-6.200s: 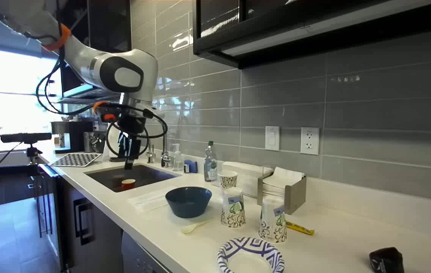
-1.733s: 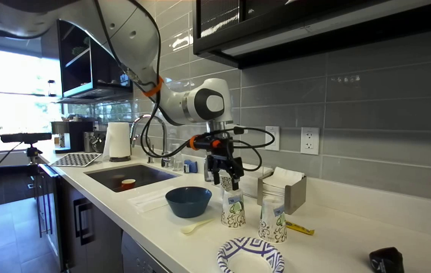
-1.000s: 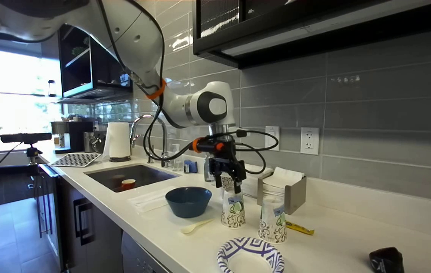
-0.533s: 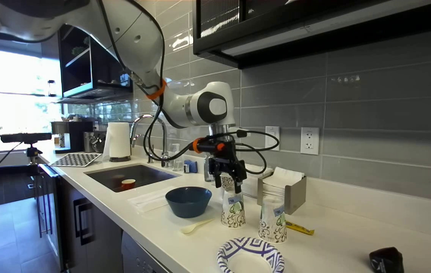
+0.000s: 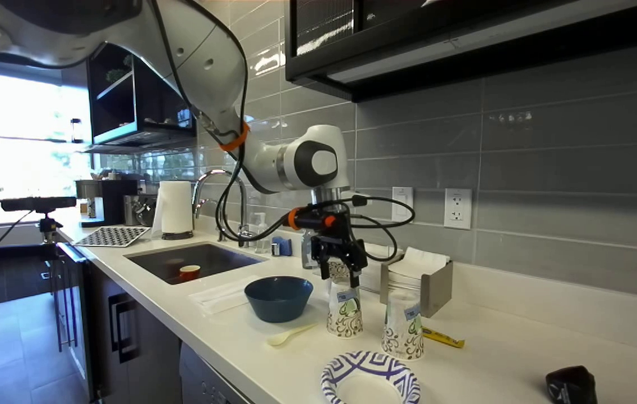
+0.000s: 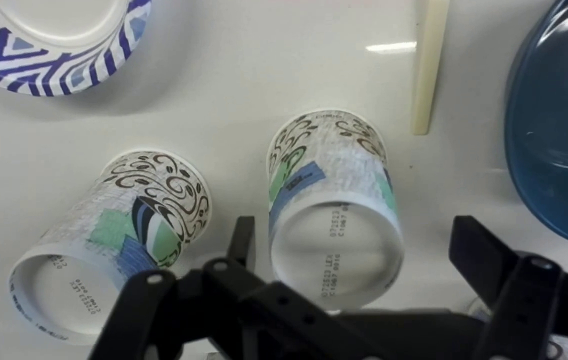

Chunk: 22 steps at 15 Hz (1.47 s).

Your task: Stack up the cups in the container

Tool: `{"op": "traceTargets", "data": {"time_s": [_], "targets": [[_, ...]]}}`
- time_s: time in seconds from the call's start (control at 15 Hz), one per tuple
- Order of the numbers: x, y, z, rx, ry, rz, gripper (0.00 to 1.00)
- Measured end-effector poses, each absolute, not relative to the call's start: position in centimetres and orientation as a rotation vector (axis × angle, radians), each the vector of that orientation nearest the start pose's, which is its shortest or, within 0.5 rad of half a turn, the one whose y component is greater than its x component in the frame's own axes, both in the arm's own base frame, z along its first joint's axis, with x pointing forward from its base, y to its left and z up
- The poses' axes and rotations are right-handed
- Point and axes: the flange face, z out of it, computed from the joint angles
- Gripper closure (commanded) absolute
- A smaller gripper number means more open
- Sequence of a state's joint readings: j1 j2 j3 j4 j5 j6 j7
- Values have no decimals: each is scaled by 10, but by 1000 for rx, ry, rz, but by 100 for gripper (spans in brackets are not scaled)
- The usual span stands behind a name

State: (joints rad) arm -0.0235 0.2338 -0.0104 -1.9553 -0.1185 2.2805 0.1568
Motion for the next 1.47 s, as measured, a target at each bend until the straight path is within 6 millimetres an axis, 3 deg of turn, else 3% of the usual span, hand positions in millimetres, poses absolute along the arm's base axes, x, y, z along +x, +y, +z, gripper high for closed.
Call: {"op": "traceTargets", "data": {"time_s": [0.07,0.13,0.33,0.53,1.13,1.47], "targets": [[613,-23,366,-3220,188,-173,1],[615,-23,365,-3218,186,-189,8],[618,-23,362,-3217,184,-201,40],[618,-25,362,-3218,186,-202,59],[623,-24,380,-3214,178,-257,60],[624,-17,441,-3206,174,-390,60]]}}
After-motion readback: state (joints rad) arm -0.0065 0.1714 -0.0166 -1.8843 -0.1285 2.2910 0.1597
